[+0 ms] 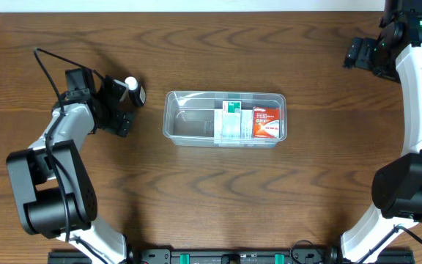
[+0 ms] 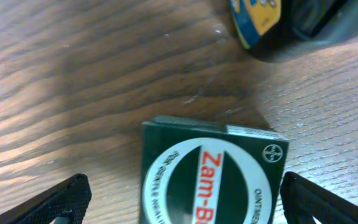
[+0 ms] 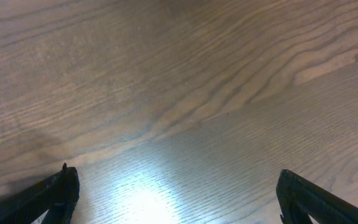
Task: Pack container
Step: 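Lift the Zam-Buk tin and carry it right over the container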
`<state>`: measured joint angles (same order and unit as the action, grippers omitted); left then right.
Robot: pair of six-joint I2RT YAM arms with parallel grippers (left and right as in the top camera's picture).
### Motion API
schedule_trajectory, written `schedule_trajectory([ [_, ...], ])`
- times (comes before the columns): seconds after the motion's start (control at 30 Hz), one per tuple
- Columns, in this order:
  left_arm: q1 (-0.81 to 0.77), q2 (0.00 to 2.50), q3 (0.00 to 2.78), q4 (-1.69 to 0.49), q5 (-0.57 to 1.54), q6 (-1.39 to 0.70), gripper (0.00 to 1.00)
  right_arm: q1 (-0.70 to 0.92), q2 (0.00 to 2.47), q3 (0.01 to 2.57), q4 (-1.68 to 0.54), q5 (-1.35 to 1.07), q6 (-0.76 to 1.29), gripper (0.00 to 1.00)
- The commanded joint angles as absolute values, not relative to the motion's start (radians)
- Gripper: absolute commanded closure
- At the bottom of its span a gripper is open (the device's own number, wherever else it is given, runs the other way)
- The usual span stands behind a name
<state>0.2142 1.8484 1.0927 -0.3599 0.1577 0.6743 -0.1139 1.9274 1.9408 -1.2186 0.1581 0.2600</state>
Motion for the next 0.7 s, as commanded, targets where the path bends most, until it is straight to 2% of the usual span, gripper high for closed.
schedule_trajectory([
  [0.0,0.218,1.861,1.110,-0.361,0.206,0.674,0.02,-0.117,1.917,1.938,-1.220,0.171,0.265,0.01],
  [0.43,0.218,1.861,1.110,-0.389,0.281,0.616,0.01,-0.117,1.917,1.938,-1.219,0.171,0.265,0.01],
  [0.67,0.219,1.861,1.109,-0.443,0.242,0.620,0.10,-0.118,1.917,1.938,-1.220,0.171,0.265,0.01],
])
